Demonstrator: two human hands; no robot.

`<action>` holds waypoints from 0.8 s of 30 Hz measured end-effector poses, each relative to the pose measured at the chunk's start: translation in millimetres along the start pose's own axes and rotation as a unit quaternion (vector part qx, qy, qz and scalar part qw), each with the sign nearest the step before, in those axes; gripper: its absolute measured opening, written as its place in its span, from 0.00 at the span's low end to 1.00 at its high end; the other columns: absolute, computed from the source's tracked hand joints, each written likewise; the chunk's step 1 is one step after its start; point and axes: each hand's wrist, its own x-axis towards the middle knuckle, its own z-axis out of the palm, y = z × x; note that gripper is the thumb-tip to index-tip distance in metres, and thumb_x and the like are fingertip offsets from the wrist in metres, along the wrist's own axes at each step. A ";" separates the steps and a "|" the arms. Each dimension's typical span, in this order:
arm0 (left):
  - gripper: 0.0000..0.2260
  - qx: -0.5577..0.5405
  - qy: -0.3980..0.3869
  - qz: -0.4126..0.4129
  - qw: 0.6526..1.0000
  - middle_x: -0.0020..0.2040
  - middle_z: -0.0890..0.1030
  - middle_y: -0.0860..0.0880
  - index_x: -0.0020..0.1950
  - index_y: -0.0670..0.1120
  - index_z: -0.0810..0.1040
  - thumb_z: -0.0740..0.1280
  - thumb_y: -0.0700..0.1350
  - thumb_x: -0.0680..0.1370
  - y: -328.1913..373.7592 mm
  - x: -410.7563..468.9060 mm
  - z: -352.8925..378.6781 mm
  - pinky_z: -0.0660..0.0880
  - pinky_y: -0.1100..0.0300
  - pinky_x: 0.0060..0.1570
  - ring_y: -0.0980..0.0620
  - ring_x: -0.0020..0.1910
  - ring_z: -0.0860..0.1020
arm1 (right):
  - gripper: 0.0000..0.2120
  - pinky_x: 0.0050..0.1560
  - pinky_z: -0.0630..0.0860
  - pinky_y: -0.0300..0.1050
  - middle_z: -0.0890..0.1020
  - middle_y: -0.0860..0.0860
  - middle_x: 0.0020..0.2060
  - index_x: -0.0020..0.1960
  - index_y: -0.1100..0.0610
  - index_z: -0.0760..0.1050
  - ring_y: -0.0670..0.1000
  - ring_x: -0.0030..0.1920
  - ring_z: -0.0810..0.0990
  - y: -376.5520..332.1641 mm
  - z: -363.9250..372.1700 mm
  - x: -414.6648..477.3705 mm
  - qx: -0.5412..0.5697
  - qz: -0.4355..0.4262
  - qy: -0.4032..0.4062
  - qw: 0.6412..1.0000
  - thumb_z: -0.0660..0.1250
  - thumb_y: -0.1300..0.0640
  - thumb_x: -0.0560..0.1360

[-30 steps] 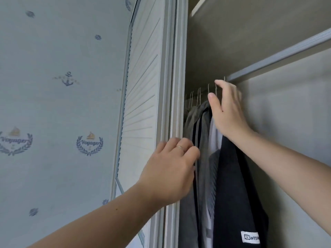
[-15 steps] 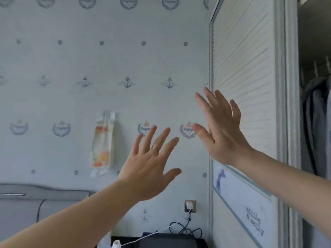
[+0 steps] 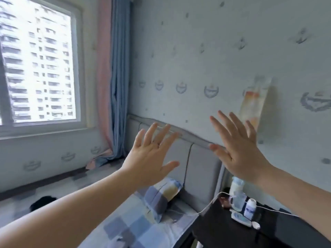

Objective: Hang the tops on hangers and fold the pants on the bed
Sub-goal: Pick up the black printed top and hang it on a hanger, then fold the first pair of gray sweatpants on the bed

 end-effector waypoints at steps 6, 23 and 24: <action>0.34 -0.014 -0.063 -0.194 0.979 0.82 0.41 0.55 0.81 0.58 0.45 0.52 0.68 0.80 -107.6 -136.0 67.0 0.38 0.44 0.78 0.50 0.79 0.34 | 0.34 0.74 0.50 0.69 0.56 0.51 0.81 0.81 0.50 0.56 0.59 0.80 0.55 -125.4 139.9 31.6 0.086 -0.126 -0.100 0.983 0.42 0.34 0.81; 0.33 -0.004 -0.280 -0.632 0.722 0.83 0.46 0.53 0.82 0.58 0.49 0.54 0.67 0.80 -222.4 -409.3 155.0 0.43 0.43 0.77 0.48 0.81 0.41 | 0.31 0.76 0.37 0.55 0.47 0.44 0.81 0.81 0.41 0.43 0.49 0.81 0.42 -417.2 431.6 76.4 0.275 -0.368 -0.369 0.808 0.45 0.34 0.81; 0.33 -0.006 -0.283 -0.649 0.706 0.83 0.47 0.53 0.82 0.57 0.50 0.55 0.66 0.80 -224.4 -420.6 153.3 0.45 0.43 0.77 0.47 0.81 0.42 | 0.31 0.77 0.38 0.55 0.47 0.44 0.81 0.81 0.41 0.42 0.49 0.81 0.42 -433.1 437.1 75.6 0.276 -0.383 -0.377 0.797 0.47 0.35 0.81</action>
